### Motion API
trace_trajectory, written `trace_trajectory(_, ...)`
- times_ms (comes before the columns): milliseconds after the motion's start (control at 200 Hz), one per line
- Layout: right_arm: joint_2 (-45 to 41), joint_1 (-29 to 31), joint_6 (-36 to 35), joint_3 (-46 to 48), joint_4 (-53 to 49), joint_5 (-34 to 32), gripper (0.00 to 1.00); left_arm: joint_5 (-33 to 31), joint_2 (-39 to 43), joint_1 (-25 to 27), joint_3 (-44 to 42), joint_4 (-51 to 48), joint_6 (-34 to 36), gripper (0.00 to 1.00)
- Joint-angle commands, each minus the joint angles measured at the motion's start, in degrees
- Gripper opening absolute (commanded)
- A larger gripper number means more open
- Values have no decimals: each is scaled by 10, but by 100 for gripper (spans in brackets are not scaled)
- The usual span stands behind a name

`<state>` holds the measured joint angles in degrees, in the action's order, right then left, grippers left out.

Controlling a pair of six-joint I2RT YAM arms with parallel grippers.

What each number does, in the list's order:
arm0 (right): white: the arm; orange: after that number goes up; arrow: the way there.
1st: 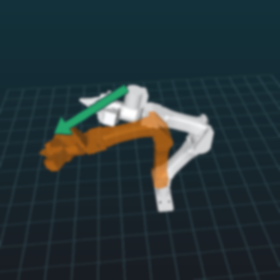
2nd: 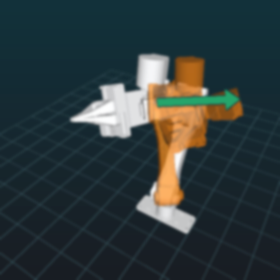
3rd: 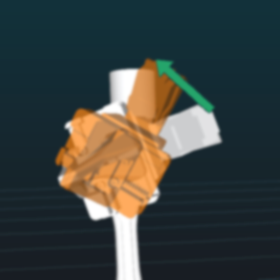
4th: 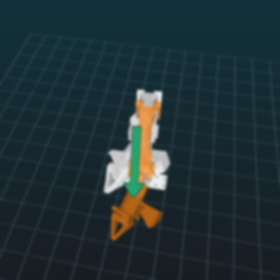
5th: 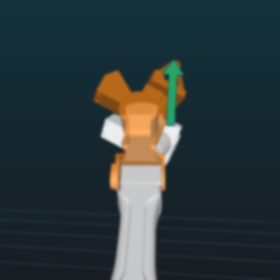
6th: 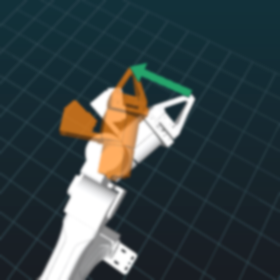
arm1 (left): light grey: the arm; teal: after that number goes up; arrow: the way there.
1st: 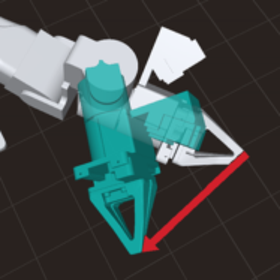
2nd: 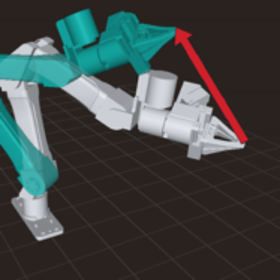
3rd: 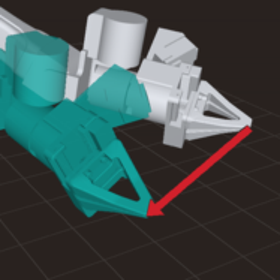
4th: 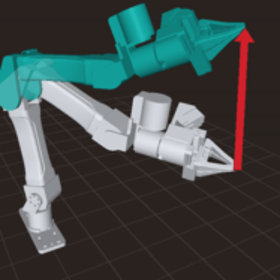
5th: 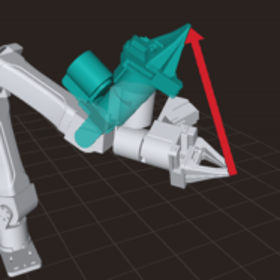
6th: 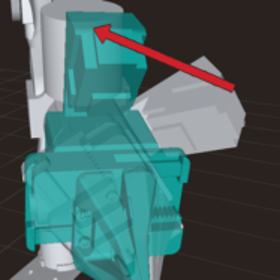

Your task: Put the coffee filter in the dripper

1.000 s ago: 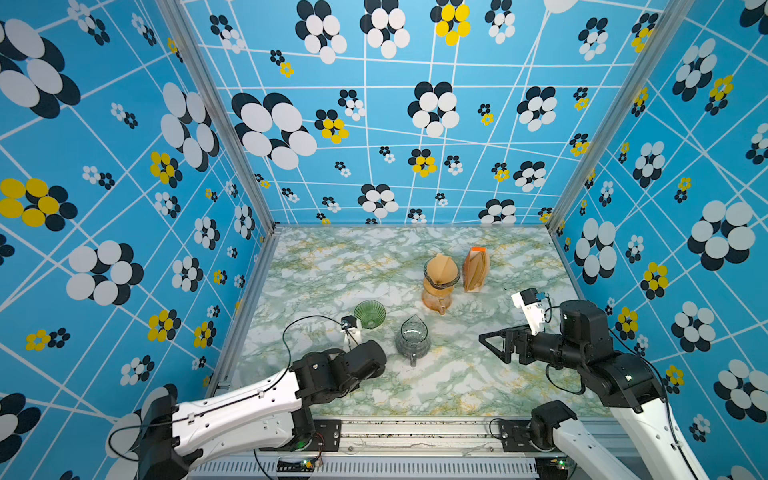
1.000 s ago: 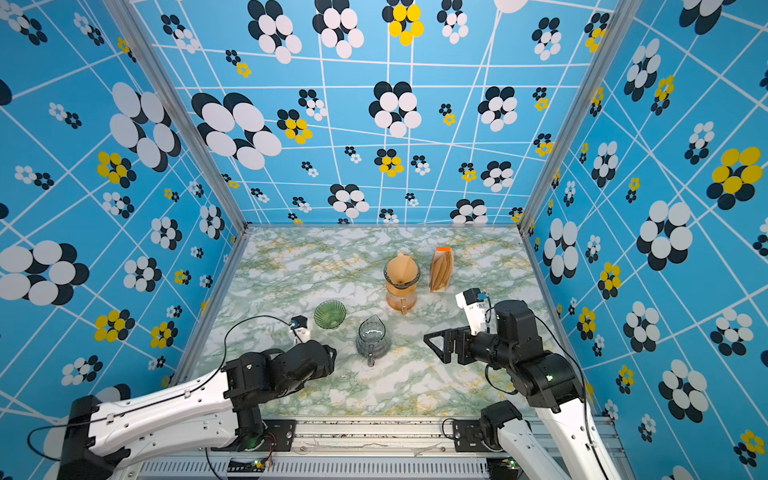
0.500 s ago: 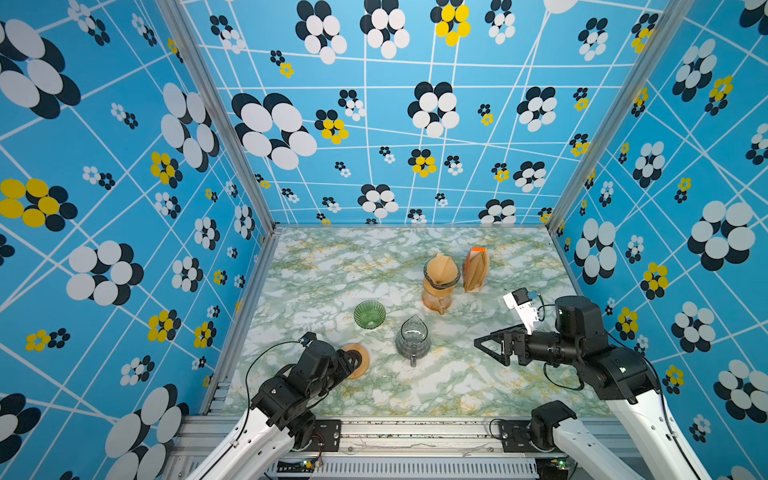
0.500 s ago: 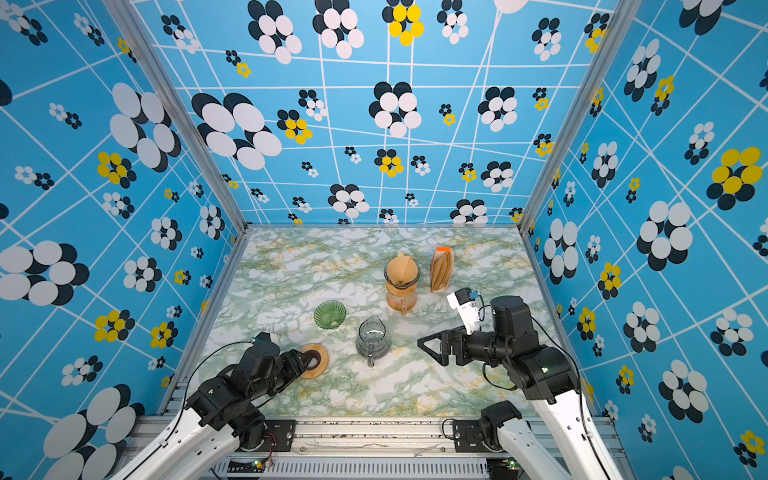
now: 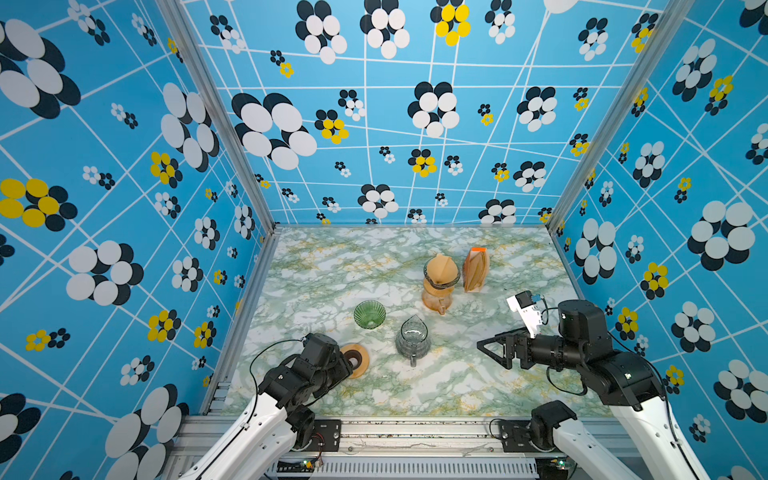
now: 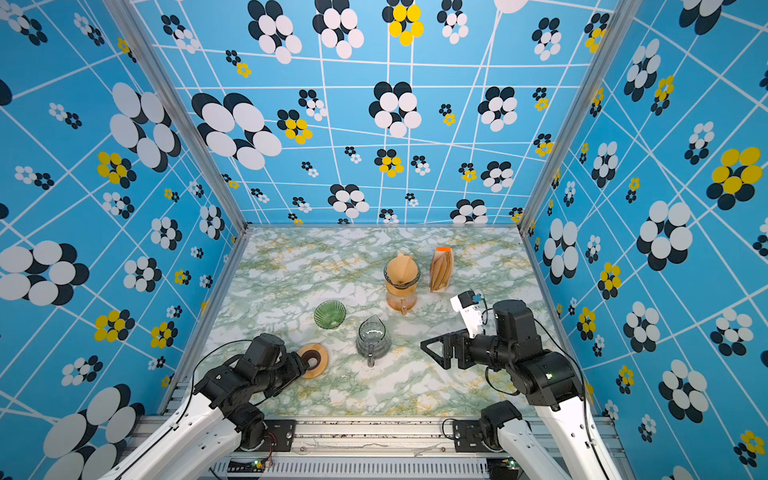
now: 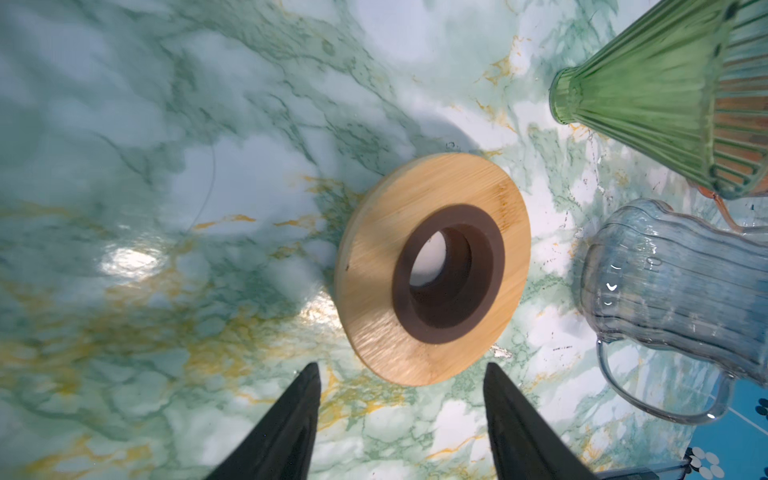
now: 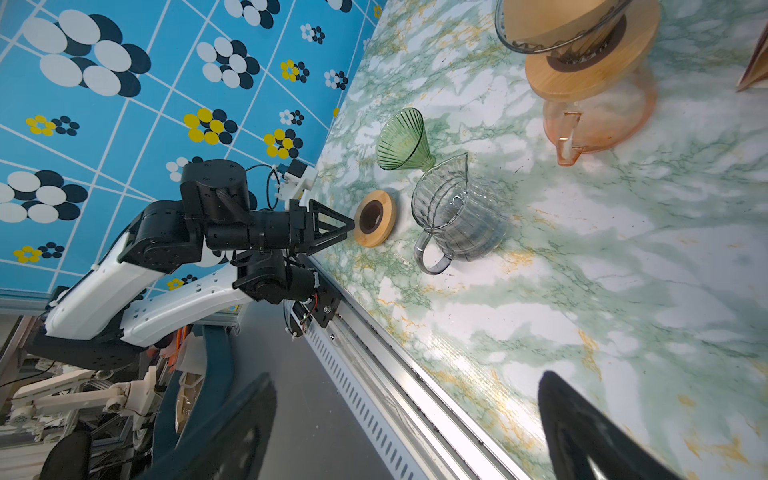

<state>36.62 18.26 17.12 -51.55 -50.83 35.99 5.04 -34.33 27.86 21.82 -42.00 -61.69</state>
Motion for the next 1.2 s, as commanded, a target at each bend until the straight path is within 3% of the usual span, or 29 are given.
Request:
trace_trajectory(0, -8, 4, -4, -1, -16, -19, 99, 28, -7, -18, -6, 17, 15, 64)
trace_trajectory(300, -16, 4, 4, 7, -12, -33, 100, 92, -50, -78, -21, 80, 52, 59)
trace_trajectory(555, -15, 4, 6, 9, -12, -37, 99, 71, -66, -93, -9, 38, 71, 55)
trace_trajectory(875, -15, 4, 11, 16, -6, -39, 99, 82, -48, -96, -3, 44, 63, 61)
trace_trajectory(1195, -16, 4, 14, 22, -4, -40, 99, 65, -59, -98, 7, 24, 71, 59)
